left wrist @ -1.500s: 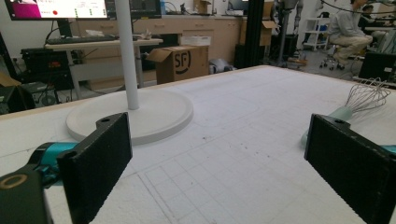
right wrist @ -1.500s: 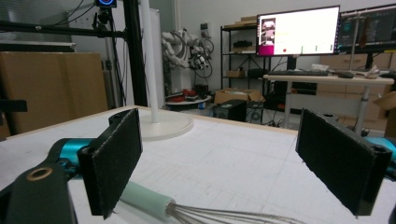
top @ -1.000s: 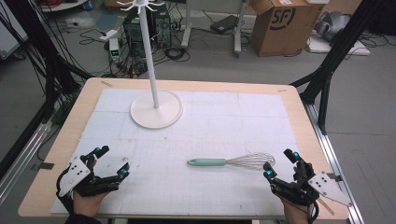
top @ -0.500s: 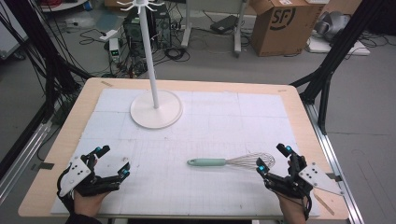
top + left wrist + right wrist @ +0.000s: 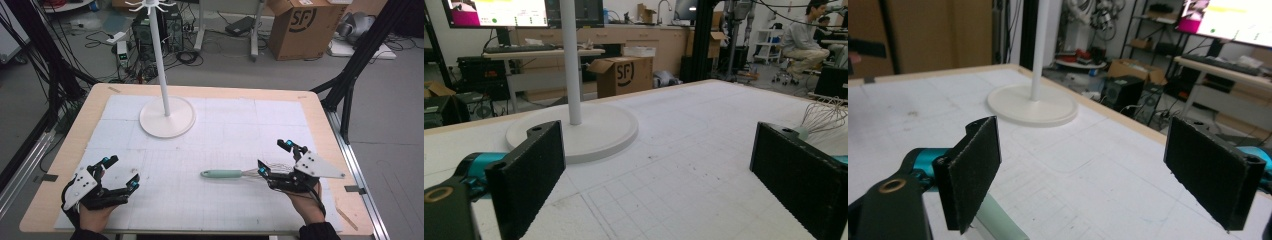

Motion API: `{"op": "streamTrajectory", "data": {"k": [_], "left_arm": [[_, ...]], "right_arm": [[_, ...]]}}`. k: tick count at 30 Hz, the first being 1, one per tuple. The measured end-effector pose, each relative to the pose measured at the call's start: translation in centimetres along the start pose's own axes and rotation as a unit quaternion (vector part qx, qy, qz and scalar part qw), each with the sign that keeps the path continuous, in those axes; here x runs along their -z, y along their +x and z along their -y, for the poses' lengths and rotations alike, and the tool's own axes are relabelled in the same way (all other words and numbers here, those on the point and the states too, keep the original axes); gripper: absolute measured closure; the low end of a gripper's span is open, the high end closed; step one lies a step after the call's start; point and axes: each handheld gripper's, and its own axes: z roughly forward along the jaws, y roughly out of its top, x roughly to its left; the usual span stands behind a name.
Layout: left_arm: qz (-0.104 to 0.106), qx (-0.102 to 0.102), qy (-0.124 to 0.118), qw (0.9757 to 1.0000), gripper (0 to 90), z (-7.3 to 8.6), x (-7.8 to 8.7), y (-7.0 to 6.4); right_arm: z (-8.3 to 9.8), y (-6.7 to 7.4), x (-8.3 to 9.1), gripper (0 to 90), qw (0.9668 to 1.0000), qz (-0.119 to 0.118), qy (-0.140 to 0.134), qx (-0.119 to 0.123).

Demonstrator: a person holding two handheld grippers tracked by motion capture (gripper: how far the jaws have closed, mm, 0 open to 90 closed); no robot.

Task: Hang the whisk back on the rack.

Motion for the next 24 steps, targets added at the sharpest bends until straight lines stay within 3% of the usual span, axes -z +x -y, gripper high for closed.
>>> {"op": "streamTrajectory", "data": {"k": [8, 10, 14, 16, 17, 18, 19, 20, 22, 23, 24], "left_arm": [[0.002, 0.003, 0.0, 1.0, 8.1, 0.0, 0.0, 0.0], [0.004, 0.007, 0.0, 1.0, 8.0, 0.0, -0.2, 0.0], [0.01, 0.005, 0.002, 0.9999, 8.1, 0.0, -0.6, -0.2], [0.013, 0.004, 0.002, 0.9999, 8.0, 0.0, -0.7, -0.3], [0.014, 0.003, 0.002, 0.9999, 8.1, 0.0, -0.7, -0.3], [0.015, 0.004, 0.003, 0.9999, 8.0, 0.0, -0.7, -0.4], [0.014, 0.005, 0.001, 0.9999, 8.0, -0.1, -0.8, -0.4], [0.015, 0.006, -0.001, 0.9999, 8.1, -0.1, -0.8, -0.4], [0.017, 0.007, 0.0, 0.9998, 8.1, -0.1, -0.9, -0.5], [0.019, 0.004, 0.002, 0.9998, 8.1, -0.1, -1.0, -0.5], [0.02, 0.004, 0.003, 0.9998, 8.0, -0.1, -1.0, -0.5]], "right_arm": [[-0.5, -0.1, -3.1, 14.6, 0.9965, -0.048, 0.062, 0.026], [-0.6, -0.2, -3.9, 14.8, 0.9934, -0.066, 0.085, 0.037], [-0.6, 0.0, -5.8, 18.4, 0.9842, -0.11, 0.133, 0.039], [-0.5, 0.0, -6.8, 22.1, 0.9767, -0.135, 0.161, 0.044], [-0.3, 0.2, -7.7, 22.1, 0.9707, -0.149, 0.182, 0.052], [-0.3, 0.3, -8.2, 22.1, 0.9676, -0.156, 0.191, 0.054], [-0.3, 0.3, -8.2, 22.1, 0.9676, -0.156, 0.191, 0.054], [-0.1, 0.5, -9.1, 23.0, 0.9585, -0.175, 0.217, 0.06], [0.1, 0.9, -9.9, 24.4, 0.9461, -0.19, 0.251, 0.074], [0.1, 0.9, -9.9, 24.4, 0.9461, -0.19, 0.251, 0.074], [0.5, 1.2, -10.8, 25.4, 0.9322, -0.207, 0.285, 0.084]]}}
